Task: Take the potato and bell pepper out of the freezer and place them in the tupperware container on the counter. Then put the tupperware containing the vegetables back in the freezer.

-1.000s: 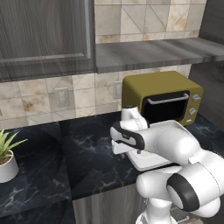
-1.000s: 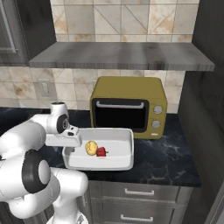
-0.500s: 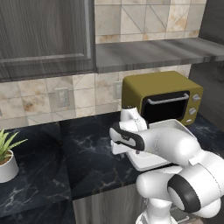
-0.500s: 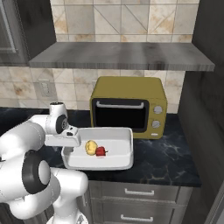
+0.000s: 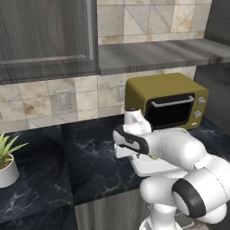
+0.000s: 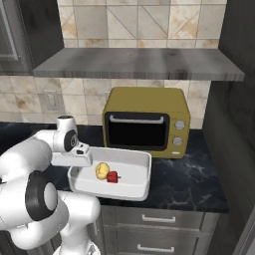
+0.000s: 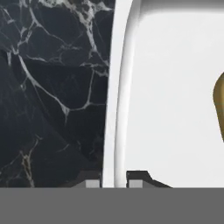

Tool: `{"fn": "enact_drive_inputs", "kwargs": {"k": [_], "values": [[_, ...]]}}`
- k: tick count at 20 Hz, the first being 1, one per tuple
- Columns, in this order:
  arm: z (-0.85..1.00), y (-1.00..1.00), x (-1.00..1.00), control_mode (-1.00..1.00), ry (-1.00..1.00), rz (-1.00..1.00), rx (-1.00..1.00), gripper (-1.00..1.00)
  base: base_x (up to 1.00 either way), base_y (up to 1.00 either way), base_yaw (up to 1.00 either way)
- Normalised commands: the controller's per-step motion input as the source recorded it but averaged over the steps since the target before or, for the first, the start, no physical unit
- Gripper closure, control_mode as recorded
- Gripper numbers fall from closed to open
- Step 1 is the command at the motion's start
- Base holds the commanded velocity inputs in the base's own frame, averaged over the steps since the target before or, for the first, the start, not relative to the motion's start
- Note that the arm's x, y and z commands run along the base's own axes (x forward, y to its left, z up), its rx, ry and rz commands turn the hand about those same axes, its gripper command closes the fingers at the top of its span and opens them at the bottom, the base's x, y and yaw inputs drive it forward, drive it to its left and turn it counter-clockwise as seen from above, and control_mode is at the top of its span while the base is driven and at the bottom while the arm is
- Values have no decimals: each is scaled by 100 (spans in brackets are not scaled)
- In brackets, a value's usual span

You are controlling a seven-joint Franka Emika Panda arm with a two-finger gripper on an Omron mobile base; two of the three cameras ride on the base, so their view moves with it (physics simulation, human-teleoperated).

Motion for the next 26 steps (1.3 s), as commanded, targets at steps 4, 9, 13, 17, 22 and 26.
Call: {"fn": "enact_drive_inputs", "kwargs": {"k": [4, 9, 13, 17, 22, 26], "values": [[0, -6, -5, -100, 0, 3, 1, 100, 0, 0, 0], [11, -1, -3, -100, -4, 9, -1, 100, 0, 0, 0], [80, 0, -44, -100, -11, 10, -6, 100, 0, 0, 0], [99, 0, -26, -100, -2, 2, -1, 100, 0, 0, 0], [94, 0, -19, -100, -5, 3, -3, 100, 0, 0, 0], [98, 0, -3, -100, -5, 9, -1, 100, 0, 0, 0]]}}
